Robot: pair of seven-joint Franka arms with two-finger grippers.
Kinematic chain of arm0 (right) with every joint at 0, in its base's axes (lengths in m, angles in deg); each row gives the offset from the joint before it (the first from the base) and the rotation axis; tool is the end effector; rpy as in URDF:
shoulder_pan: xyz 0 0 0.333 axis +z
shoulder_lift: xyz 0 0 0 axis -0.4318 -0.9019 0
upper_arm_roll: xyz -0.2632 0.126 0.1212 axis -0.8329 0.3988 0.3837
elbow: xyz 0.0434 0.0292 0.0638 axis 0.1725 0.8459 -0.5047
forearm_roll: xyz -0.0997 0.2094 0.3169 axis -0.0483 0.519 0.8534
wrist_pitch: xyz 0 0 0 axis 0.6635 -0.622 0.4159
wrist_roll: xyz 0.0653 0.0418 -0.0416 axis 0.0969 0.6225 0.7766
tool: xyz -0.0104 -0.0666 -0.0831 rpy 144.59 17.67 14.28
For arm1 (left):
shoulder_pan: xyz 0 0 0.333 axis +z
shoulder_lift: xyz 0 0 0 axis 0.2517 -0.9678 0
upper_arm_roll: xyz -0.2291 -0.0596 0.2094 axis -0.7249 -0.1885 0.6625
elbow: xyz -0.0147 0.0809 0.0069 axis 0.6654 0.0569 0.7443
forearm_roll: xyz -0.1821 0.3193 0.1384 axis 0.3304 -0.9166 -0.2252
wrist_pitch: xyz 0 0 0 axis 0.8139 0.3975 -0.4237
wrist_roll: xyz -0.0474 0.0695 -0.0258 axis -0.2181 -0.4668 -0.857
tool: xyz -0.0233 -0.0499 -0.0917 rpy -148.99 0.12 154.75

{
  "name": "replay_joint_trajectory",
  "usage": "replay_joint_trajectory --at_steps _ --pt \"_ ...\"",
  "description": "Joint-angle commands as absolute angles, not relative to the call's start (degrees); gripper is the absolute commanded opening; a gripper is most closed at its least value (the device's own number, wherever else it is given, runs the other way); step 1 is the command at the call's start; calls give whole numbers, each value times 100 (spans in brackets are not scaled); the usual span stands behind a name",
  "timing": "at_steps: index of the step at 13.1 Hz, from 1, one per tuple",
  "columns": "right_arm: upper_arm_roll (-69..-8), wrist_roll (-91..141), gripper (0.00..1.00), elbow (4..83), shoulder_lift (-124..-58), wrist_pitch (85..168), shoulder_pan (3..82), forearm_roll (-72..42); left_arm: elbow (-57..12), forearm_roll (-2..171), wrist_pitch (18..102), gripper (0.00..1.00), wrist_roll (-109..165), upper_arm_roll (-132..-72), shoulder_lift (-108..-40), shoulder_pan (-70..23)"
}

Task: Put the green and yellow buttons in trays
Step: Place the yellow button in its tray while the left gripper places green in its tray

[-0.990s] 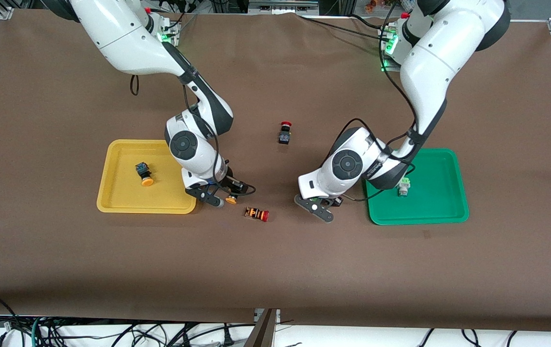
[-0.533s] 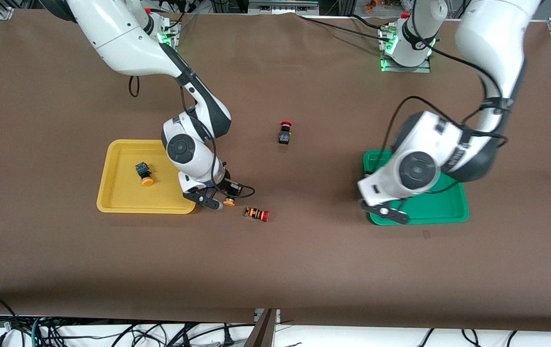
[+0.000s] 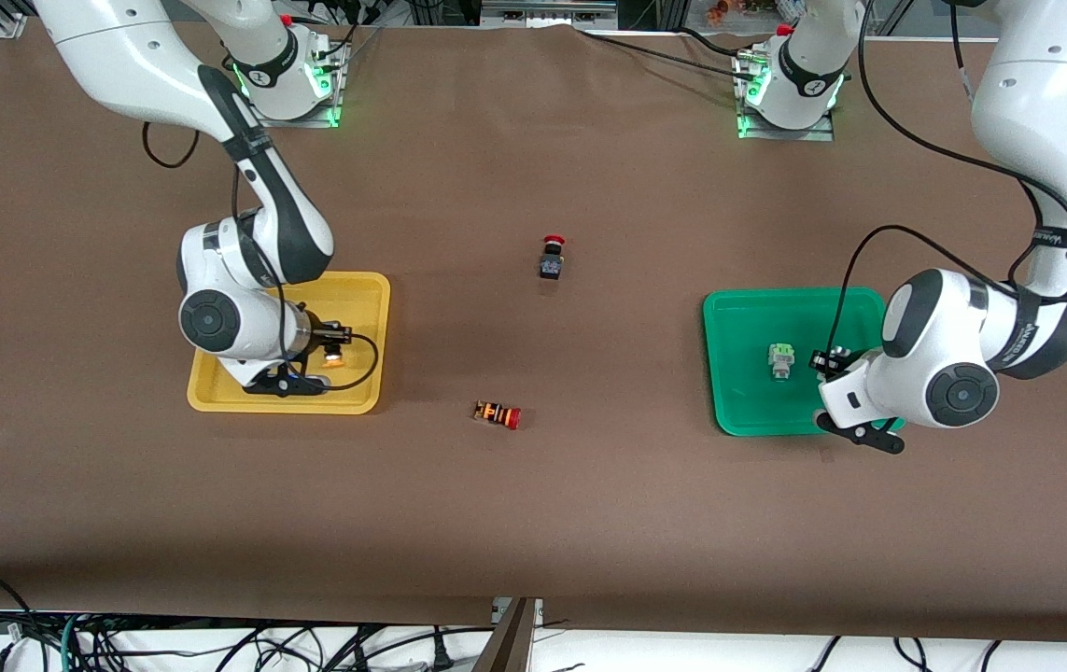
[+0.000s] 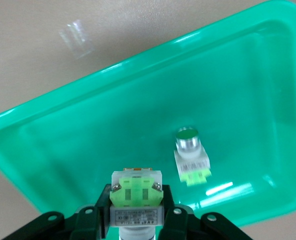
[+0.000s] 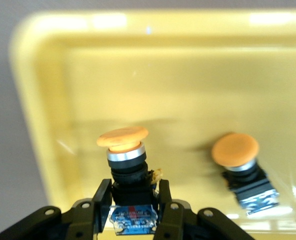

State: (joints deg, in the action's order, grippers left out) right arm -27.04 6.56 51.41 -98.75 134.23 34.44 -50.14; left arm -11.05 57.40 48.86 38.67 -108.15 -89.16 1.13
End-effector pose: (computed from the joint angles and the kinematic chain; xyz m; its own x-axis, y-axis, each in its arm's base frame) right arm 0.5926 0.1566 0.2081 0.9658 0.0051 -0.2593 0.0019 -0.9999 -0.0125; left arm 0.6621 -0.0411 0.2374 0.8927 -0.3067 -0.3302 -0.3111 -0.9495 0.0408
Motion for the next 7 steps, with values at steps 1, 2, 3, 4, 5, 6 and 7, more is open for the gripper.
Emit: replay_joint_trajectory --at_steps 1,2,3,4,5,6,7 --pt "-2706 724 67 5670 -9679 13736 3525 -5043 -1589 5590 5472 0 3919 -10869 -8823 457" --pt "-2715 749 100 5626 -9575 13727 3499 -5034 -1625 5581 5638 2 3919 -10851 -8867 580" --pt "-2715 837 100 5556 -9321 13666 3394 -5043 -1634 5572 5718 8 3911 -10825 -9024 729" --pt "-2715 916 100 5451 -8988 13361 3272 -5060 -1634 5581 5711 34 3885 -10825 -9052 783" --pt "-2732 1247 100 5328 -8602 13009 3236 -5060 -1625 5581 5667 99 3902 -10842 -9008 758" --pt "-2881 1590 100 5162 -8224 12597 3183 -5069 -1608 5633 5571 100 3876 -10903 -8834 740" --pt "-2969 1759 100 5012 -7898 12219 3130 -5060 -1555 5651 5422 100 3858 -11043 -8684 731"
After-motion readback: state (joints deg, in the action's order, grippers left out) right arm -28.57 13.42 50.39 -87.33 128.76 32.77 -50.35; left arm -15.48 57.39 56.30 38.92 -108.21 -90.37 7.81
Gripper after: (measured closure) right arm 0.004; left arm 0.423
